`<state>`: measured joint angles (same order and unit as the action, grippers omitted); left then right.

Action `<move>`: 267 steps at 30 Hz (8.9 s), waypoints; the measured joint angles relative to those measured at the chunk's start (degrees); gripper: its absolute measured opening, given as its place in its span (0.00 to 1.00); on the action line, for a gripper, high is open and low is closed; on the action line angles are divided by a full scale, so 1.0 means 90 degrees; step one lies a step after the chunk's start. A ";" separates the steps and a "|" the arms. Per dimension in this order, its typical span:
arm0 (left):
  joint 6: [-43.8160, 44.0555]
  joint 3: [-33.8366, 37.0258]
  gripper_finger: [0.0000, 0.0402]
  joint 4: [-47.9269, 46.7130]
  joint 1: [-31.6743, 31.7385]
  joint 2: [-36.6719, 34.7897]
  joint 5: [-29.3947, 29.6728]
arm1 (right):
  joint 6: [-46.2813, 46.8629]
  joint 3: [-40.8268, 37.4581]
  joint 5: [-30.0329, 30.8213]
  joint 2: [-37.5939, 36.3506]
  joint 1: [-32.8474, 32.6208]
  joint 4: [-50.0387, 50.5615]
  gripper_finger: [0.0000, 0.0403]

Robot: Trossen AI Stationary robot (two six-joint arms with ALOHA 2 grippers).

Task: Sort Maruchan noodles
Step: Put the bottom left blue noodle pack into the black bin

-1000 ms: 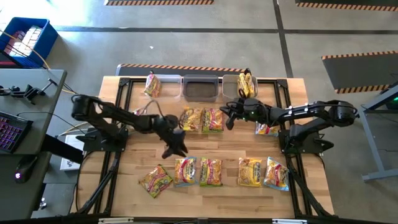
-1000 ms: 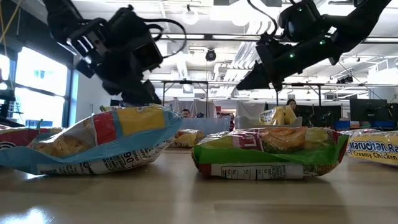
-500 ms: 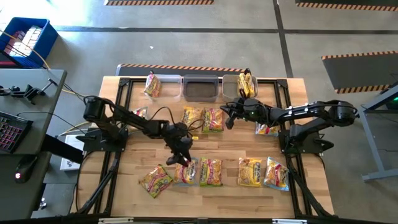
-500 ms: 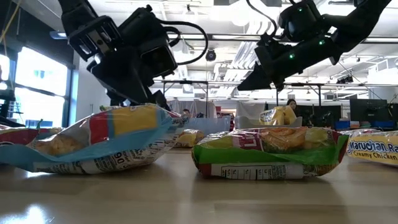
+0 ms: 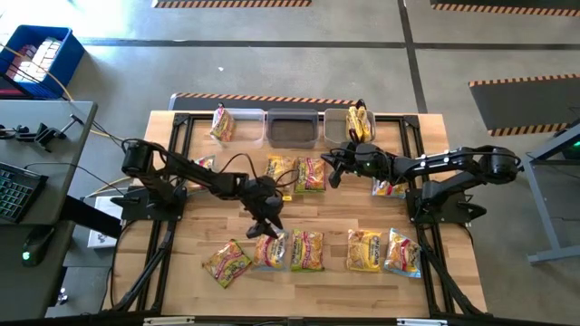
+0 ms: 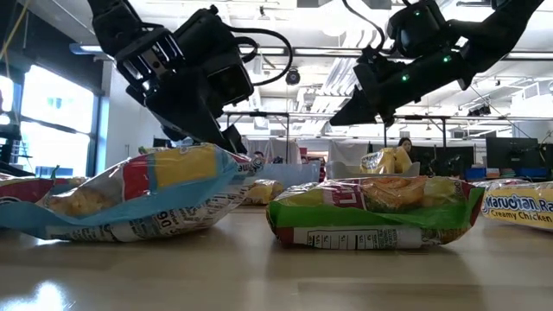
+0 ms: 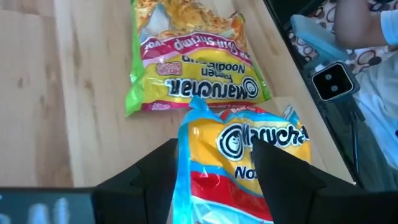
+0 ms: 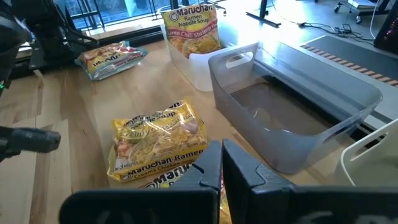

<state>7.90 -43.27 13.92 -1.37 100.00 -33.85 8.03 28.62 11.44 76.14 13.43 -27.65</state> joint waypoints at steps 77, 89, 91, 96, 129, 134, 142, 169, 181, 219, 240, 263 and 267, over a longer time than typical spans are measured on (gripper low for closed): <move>-0.0573 -0.0359 0.57 0.1123 -0.0544 0.0906 0.0053 | 0.0172 0.0002 -0.0053 -0.0002 0.0046 -0.0004 0.00; -0.0135 -0.0532 0.52 0.1155 -0.0649 0.1324 -0.0511 | 0.0153 0.0002 -0.0051 -0.0002 0.0046 -0.0039 0.00; -0.0039 -0.0685 0.49 0.1168 -0.0657 0.1537 -0.0705 | 0.0170 0.0002 -0.0051 -0.0002 0.0046 -0.0050 0.00; -0.0142 -0.0883 0.36 0.1136 -0.0632 0.1727 -0.1010 | 0.0222 0.0002 -0.0051 -0.0002 0.0046 -0.0048 0.00; 0.0329 0.1451 0.00 0.2003 0.1558 -0.2173 0.2058 | 0.0941 0.0889 -0.2092 0.1668 -0.0277 -0.0761 0.51; 0.0349 0.1827 0.00 0.2324 0.1620 -0.2442 0.2622 | 0.0935 0.1745 -0.2501 0.2277 -0.0345 -0.0531 0.58; 0.0270 0.1877 0.00 0.2656 0.1698 -0.2642 0.2674 | 0.0836 0.2683 -0.2557 0.2853 -0.0325 -0.0082 0.59; -0.0307 0.1876 0.09 0.3178 0.1793 -0.2688 0.2657 | 0.1056 0.3026 -0.2567 0.3106 -0.0318 -0.0202 0.25; -0.1190 0.1869 0.23 0.1698 0.2330 -0.4214 0.3764 | 0.1415 0.3111 -0.2415 0.2781 0.0089 0.0559 0.25; -0.1290 0.3243 0.12 0.3168 0.2900 -0.5263 0.4340 | 0.3804 0.7518 0.0031 0.3728 0.1895 0.7610 0.24; -0.1225 0.3243 0.12 0.3138 0.2886 -0.5262 0.4299 | 0.4010 0.7791 -0.0143 0.4677 0.2256 0.7966 0.25; -0.1071 0.3241 0.12 0.3114 0.2886 -0.5262 0.4301 | 0.3892 0.8361 -0.0717 0.4789 0.2302 0.8984 0.24; -0.1071 0.3238 0.12 0.3112 0.2886 -0.5262 0.4301 | 0.3889 0.8361 -0.0825 0.4927 0.2302 0.9050 0.24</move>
<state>-1.74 -14.13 41.94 24.60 52.64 4.86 43.03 103.88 4.02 120.48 34.15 53.80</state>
